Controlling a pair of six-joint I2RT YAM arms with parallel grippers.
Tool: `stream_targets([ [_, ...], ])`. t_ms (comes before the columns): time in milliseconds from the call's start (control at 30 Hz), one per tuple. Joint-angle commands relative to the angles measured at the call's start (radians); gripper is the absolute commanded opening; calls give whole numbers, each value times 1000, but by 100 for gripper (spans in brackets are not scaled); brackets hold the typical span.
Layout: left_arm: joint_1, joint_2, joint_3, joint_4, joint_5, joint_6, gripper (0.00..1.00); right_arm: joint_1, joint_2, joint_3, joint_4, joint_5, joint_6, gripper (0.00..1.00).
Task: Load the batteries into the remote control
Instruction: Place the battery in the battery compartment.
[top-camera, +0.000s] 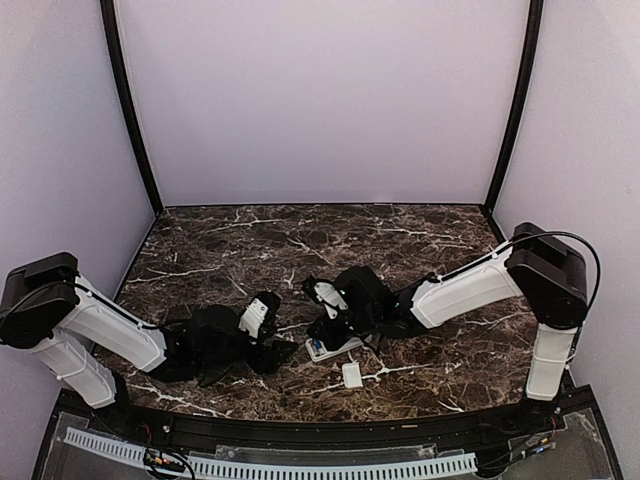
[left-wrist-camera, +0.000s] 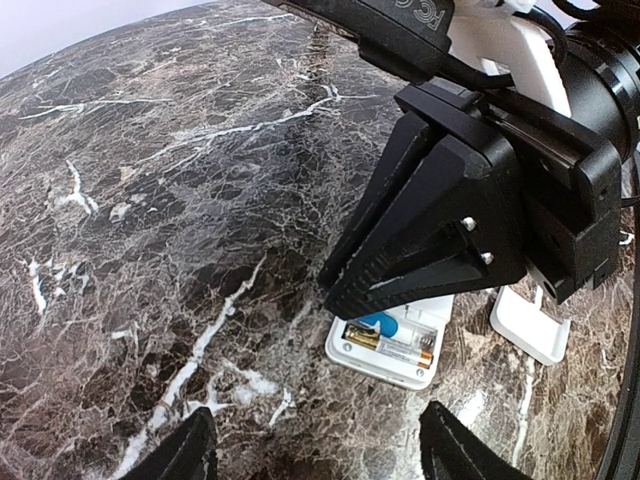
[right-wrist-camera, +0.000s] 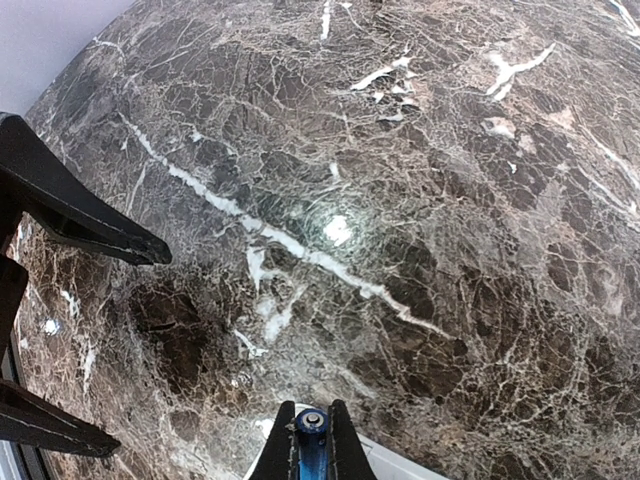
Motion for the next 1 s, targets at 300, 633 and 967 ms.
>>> stream_targets([
  [300,-4,-19,-1,-3,-14,3,68,-3,-33,-20,-132,-30,11,1],
  [633,-3,-21,0,-13,-17,4,69,-2,-11,14,-193,-15,10,13],
  [967,-3,-4,14,-21,3,17,71,-2,-20,42,-207,-10,-12,23],
])
